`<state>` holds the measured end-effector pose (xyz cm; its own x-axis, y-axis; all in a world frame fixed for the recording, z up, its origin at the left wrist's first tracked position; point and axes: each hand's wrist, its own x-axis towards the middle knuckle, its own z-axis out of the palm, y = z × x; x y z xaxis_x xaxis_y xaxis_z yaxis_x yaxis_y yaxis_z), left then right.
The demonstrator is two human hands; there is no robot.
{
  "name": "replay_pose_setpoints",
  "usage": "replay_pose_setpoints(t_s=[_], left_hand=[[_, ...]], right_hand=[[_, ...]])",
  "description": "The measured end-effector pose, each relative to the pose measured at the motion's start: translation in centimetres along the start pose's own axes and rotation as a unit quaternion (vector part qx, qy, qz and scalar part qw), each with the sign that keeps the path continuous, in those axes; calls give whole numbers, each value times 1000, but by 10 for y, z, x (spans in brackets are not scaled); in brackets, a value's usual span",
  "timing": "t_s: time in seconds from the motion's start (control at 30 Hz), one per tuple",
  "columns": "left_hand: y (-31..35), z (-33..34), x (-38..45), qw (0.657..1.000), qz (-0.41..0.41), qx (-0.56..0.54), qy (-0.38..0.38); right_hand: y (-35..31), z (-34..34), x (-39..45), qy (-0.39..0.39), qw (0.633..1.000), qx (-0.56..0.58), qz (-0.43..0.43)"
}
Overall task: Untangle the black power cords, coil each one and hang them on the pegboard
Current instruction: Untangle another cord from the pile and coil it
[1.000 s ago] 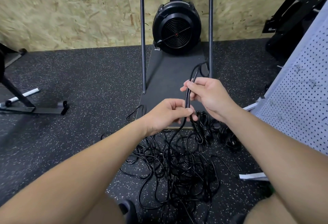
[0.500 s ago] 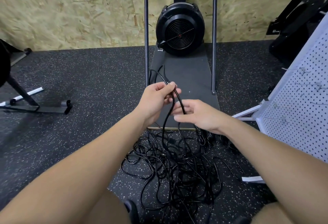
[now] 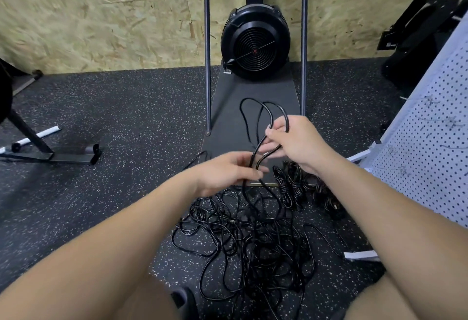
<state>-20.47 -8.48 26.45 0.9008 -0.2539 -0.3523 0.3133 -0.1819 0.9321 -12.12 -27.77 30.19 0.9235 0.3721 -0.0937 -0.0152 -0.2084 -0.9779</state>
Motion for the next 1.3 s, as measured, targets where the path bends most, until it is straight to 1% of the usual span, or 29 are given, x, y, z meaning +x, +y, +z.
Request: replay_pose_setpoints(t_s=[0.07,0.2,0.3,0.33,0.4,0.5,0.57,0.6,0.67,0.73,0.8,0.87,0.97,1.03,1.07,1.1,1.2,1.3], left_hand=[[-8,12,3,1000,15,5,24],[-5,25,6,997,27,-48,53],[3,24,4,995,30,-44,88],[6,22,5,992,36,-49,107],[13,14,6,985,51,-76,148],[24,1,6,969,73,-130,197],[27,-8,7,961,81,-145,220],[27,-11,7,960,80,-148,223],[24,-16,8,960,71,-154,222],[21,-19,10,961,58,-152,222],[18,-22,12,962,44,-132,236],[14,-27,12,961,31,-100,255],[9,-39,9,963,20,-7,269],[9,-44,4,960,16,67,272],[10,-44,2,959,17,84,271],[11,-43,1,960,20,87,266],[10,-34,0,970,17,68,232],[9,-19,4,977,21,51,204]], right_hand=[[1,-2,3,6,1000,3,0],[6,-2,9,18,999,45,18],[10,0,10,7,998,63,31],[10,0,9,-7,999,33,38],[10,-3,2,-69,994,-70,44],[19,-3,-12,-183,960,-196,76],[29,-2,-15,-221,943,-242,59],[31,-2,-15,-219,945,-237,55],[32,-5,-12,-200,959,-183,82],[28,-12,-9,-184,965,-158,98],[24,-15,-9,-165,973,-136,85],[22,-18,-8,-120,984,-117,63],[17,-22,-7,-56,988,-146,8],[14,-25,-5,-20,979,-197,-39],[12,-26,-5,-8,976,-213,-53],[10,-27,-5,-8,977,-207,-58],[6,-21,-10,-52,992,-109,-36],[3,-17,-14,-53,994,-87,-43]])
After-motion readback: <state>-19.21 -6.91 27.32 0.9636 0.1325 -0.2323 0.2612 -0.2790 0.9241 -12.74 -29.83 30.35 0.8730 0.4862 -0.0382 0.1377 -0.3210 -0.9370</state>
